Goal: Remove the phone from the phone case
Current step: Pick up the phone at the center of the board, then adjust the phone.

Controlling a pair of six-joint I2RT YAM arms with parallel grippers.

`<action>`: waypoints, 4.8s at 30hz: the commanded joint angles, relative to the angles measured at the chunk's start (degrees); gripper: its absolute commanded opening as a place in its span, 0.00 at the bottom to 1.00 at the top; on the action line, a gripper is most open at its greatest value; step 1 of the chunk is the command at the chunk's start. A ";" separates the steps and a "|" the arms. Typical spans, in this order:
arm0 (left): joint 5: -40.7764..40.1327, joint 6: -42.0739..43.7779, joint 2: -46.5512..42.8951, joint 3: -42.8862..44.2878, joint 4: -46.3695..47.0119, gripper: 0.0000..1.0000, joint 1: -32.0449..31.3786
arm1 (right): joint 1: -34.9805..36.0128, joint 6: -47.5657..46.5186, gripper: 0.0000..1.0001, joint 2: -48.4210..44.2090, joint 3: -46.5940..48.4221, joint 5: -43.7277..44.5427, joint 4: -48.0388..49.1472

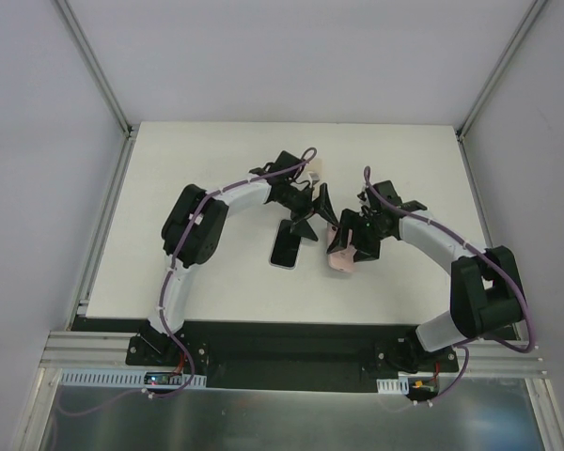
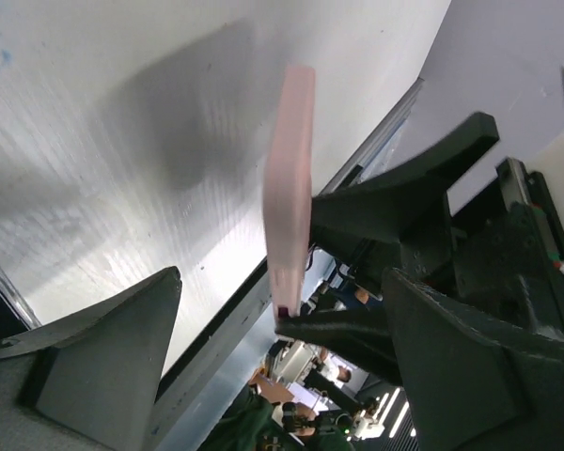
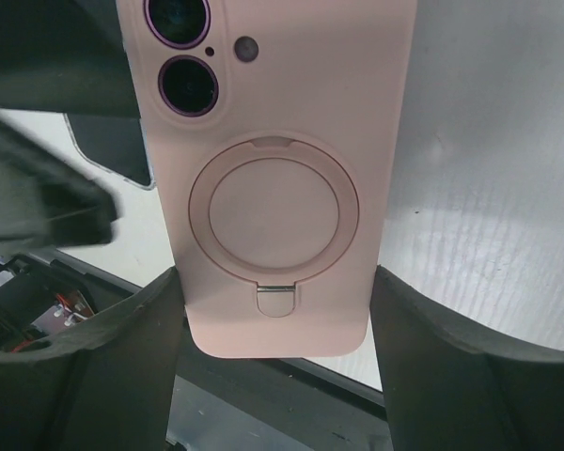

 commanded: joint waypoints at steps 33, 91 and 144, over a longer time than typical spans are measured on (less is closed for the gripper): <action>-3.82 -7.56 -4.74 -3.71 2.03 0.00 1.10 | 22.21 2.11 0.88 -12.96 12.44 40.88 -11.59; 2.77 -27.17 -27.34 -29.90 55.29 0.99 8.84 | 7.03 12.20 0.01 -27.81 -3.72 5.23 19.51; 13.93 -55.99 -16.35 -26.91 101.79 0.54 10.42 | 2.63 44.01 0.01 -9.10 -6.80 -16.84 66.34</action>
